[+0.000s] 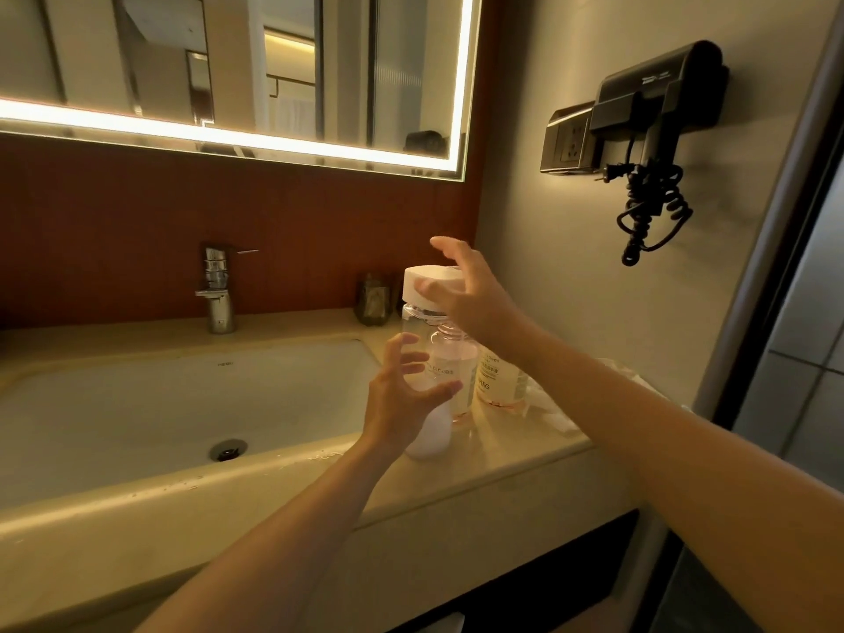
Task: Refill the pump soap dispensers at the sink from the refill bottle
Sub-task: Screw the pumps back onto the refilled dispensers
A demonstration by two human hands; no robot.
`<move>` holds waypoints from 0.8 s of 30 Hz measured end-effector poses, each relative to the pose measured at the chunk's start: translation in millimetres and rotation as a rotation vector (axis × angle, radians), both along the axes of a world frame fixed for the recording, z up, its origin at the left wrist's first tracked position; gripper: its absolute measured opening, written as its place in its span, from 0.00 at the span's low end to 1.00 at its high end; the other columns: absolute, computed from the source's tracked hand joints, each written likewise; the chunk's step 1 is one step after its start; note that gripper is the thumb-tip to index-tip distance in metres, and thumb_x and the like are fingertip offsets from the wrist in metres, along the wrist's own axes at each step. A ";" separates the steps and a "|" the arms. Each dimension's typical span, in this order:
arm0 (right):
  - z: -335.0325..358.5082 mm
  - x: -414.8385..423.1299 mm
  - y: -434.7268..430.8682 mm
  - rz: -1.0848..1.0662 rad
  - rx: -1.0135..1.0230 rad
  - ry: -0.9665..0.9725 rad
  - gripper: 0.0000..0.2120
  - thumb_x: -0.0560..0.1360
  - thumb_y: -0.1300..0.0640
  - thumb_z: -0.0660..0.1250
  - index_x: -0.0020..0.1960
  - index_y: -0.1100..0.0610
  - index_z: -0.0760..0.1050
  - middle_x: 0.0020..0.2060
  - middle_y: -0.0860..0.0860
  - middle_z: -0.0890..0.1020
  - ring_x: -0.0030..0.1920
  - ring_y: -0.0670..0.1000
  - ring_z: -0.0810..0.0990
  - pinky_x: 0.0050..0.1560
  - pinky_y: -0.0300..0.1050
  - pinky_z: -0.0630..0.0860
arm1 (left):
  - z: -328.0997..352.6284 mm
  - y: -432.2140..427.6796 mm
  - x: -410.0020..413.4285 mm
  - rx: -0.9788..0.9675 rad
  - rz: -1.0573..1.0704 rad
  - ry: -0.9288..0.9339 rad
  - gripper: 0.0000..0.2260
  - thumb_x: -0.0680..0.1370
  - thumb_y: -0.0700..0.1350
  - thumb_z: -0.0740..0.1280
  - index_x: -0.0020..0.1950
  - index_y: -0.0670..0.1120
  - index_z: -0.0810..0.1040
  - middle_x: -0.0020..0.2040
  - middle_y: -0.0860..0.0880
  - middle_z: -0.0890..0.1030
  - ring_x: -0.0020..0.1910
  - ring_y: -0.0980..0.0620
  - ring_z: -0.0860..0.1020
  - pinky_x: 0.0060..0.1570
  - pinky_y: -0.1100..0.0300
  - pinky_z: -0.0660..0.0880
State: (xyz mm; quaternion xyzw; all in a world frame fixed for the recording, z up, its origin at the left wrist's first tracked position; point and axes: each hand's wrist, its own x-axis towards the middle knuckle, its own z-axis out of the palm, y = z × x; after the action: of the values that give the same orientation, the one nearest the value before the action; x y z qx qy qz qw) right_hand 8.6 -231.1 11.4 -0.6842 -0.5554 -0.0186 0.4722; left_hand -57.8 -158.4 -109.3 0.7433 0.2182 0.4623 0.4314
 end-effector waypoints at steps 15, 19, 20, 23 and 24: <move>24.6 -3.9 -0.4 -0.038 -0.305 -0.050 0.33 0.73 0.44 0.65 0.73 0.50 0.56 0.71 0.54 0.59 0.67 0.56 0.65 0.61 0.48 0.71 | 0.3 0.2 -1.6 -0.010 -0.023 0.007 0.33 0.65 0.50 0.77 0.64 0.53 0.64 0.53 0.55 0.74 0.53 0.55 0.74 0.44 0.66 0.69; 28.1 3.6 -5.0 0.006 -0.307 -0.037 0.26 0.73 0.50 0.68 0.68 0.54 0.66 0.64 0.54 0.71 0.55 0.51 0.72 0.48 0.39 0.73 | -0.4 0.0 -1.3 -0.002 -0.016 -0.001 0.34 0.65 0.50 0.77 0.65 0.51 0.64 0.53 0.55 0.75 0.53 0.55 0.74 0.48 0.62 0.69; 24.1 3.4 -3.5 -0.041 -0.267 -0.076 0.26 0.72 0.48 0.68 0.67 0.55 0.67 0.62 0.54 0.71 0.54 0.51 0.72 0.48 0.39 0.72 | 0.1 -0.6 -0.7 0.000 -0.011 0.003 0.34 0.65 0.50 0.77 0.65 0.51 0.64 0.53 0.55 0.74 0.52 0.55 0.74 0.48 0.63 0.69; 15.5 2.1 4.5 -0.173 -0.236 -0.206 0.28 0.71 0.42 0.68 0.66 0.54 0.67 0.61 0.54 0.69 0.57 0.52 0.72 0.50 0.40 0.72 | -0.2 -1.6 -1.2 -0.004 -0.010 0.003 0.34 0.65 0.51 0.77 0.65 0.52 0.63 0.53 0.55 0.74 0.52 0.56 0.74 0.47 0.63 0.69; 17.2 1.6 5.6 -0.174 -0.276 -0.190 0.29 0.71 0.41 0.67 0.67 0.53 0.66 0.63 0.54 0.67 0.59 0.54 0.70 0.54 0.43 0.73 | -0.6 -1.4 -1.6 -0.004 -0.014 0.000 0.34 0.65 0.51 0.77 0.65 0.52 0.63 0.52 0.55 0.74 0.52 0.55 0.74 0.47 0.63 0.69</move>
State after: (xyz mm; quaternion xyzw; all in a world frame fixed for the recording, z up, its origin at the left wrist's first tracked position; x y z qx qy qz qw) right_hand 10.2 -225.5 28.6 -0.7831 -0.5336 -0.0478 0.3159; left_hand -59.3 -159.8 -109.9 0.7440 0.2141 0.4590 0.4360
